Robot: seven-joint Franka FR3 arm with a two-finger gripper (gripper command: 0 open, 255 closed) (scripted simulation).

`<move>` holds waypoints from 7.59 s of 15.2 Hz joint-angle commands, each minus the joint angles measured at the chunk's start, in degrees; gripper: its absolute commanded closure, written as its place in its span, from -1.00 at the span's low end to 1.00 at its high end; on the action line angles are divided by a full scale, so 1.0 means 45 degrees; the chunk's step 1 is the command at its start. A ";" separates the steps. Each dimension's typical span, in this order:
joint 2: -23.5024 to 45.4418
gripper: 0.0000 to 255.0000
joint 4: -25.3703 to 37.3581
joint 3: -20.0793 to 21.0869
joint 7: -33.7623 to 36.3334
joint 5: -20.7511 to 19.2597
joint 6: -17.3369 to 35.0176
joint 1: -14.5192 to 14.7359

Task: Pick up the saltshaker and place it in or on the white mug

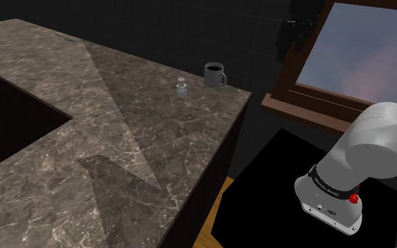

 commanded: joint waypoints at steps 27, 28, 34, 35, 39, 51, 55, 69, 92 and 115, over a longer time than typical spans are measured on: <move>1.0987 -1.00 0.4049 0.0302 -0.1651 -0.0676 0.8278 0.0849; 1.1450 -1.00 0.4425 0.0329 -0.1697 -0.0719 0.8415 0.0877; 1.4269 -1.00 0.7046 0.0478 -0.1975 -0.1007 0.8911 0.1086; 1.4751 -1.00 0.7551 0.0499 -0.2025 -0.1056 0.8937 0.1128; 1.5213 -1.00 0.7633 0.0481 -0.2025 -0.1107 0.9338 0.1131; 1.5662 -1.00 0.7500 0.0444 -0.1992 -0.1160 0.9922 0.1107; 1.5663 1.00 0.7497 0.0443 -0.1993 -0.1160 0.9925 0.1107; 1.5068 1.00 0.8036 0.0489 -0.2146 -0.1049 0.8798 0.1094; 1.4208 1.00 1.0757 0.0557 -0.2541 -0.0830 0.5234 0.1110; 1.2492 1.00 0.8118 -0.0989 -0.7034 0.0040 0.6496 -0.1698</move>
